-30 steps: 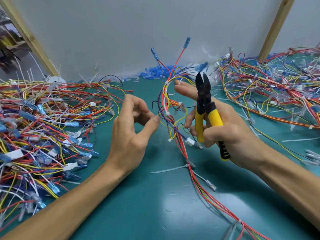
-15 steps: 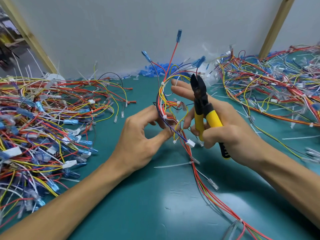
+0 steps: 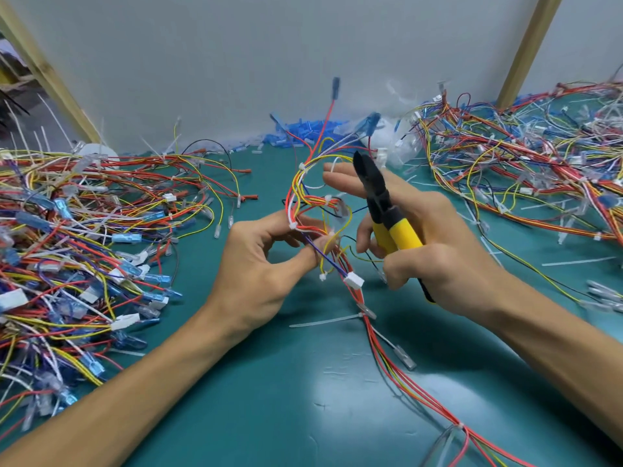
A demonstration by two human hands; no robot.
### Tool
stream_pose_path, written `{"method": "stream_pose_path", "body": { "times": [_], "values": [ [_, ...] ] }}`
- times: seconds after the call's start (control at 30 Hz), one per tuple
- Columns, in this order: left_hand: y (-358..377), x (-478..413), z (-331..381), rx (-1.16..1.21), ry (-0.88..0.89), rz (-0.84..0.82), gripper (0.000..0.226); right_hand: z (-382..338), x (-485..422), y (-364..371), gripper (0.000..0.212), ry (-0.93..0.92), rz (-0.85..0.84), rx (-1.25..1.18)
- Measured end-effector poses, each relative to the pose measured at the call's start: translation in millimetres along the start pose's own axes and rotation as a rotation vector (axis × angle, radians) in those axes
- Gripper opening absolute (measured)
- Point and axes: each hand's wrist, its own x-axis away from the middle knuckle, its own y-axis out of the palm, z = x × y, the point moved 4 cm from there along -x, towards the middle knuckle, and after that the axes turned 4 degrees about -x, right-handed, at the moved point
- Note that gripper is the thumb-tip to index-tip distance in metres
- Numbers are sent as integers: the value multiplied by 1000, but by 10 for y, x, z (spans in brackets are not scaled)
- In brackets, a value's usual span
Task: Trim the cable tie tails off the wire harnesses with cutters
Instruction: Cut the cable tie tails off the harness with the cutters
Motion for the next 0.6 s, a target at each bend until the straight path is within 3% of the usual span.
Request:
{"method": "stream_pose_path", "body": {
  "times": [0.07,0.23,0.43,0.6],
  "values": [
    [-2,-5,-28,118,-53,-16,3,-1,8,-38,94,-34,74,7],
    [-23,-19,-116,408,-214,-16,15,-14,34,-93,71,-63,134,34],
    [6,-13,-122,483,-261,-51,19,38,37,-39,56,-22,126,305],
    [5,-8,-108,485,-284,-74,20,45,14,-29,50,-59,144,291]
  ]
}}
